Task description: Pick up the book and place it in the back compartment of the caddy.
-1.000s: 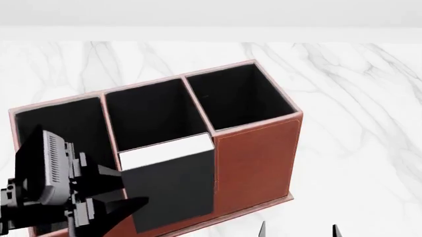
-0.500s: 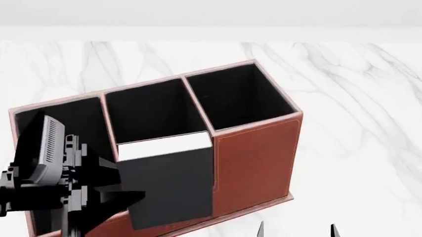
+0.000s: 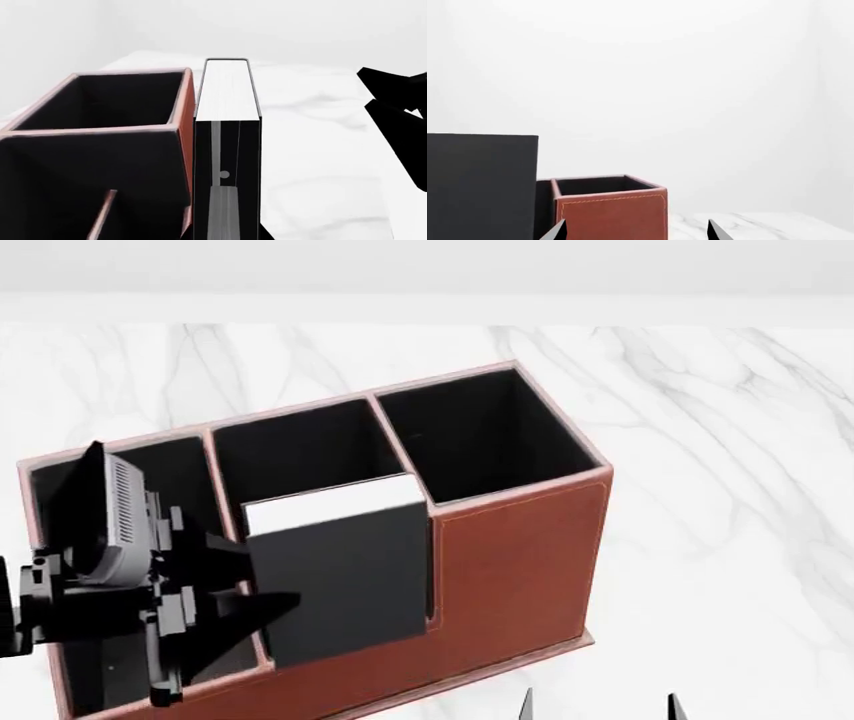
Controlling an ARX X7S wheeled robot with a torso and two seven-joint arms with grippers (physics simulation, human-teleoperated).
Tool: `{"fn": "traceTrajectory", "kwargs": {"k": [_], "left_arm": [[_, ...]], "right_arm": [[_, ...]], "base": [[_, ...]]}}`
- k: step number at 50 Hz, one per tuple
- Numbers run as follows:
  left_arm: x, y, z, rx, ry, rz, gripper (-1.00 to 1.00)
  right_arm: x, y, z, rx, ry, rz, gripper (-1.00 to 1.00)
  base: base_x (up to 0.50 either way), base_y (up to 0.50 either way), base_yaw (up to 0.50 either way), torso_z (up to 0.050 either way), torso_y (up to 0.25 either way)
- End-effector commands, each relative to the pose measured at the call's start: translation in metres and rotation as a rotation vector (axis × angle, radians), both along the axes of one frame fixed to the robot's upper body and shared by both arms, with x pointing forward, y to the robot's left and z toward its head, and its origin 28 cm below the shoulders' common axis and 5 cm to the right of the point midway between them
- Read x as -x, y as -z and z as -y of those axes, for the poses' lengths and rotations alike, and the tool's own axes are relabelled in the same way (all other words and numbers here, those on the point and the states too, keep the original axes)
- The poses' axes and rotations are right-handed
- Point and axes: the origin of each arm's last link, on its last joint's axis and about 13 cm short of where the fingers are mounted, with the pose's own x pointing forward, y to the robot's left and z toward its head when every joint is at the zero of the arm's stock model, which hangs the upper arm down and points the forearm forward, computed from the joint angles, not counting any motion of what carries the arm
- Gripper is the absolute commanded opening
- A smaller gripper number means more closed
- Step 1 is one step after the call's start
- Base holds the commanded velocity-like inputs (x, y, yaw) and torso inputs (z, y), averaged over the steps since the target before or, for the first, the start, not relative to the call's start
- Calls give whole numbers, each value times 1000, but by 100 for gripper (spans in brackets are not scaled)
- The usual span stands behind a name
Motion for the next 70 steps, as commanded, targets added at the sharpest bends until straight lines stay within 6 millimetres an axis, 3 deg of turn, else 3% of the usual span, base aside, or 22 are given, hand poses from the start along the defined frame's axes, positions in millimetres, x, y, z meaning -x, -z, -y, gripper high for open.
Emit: {"fn": "traceTrajectory", "kwargs": {"k": [1,23,70], "left_arm": [[-11,-9,3,56,-41,37,-100],[-31,3,-5,45,-95,43,-100],[-47,27,-7,68,-157,30,-100]], "right_arm": [[-1,0,0,-1,0,-3,100],[-2,2,0,1,-2,-5,100],[-1,1,0,0,-2,-4,100]], "base": [[0,0,0,0,0],[0,0,0,0,1],[0,0,0,0,2]]}}
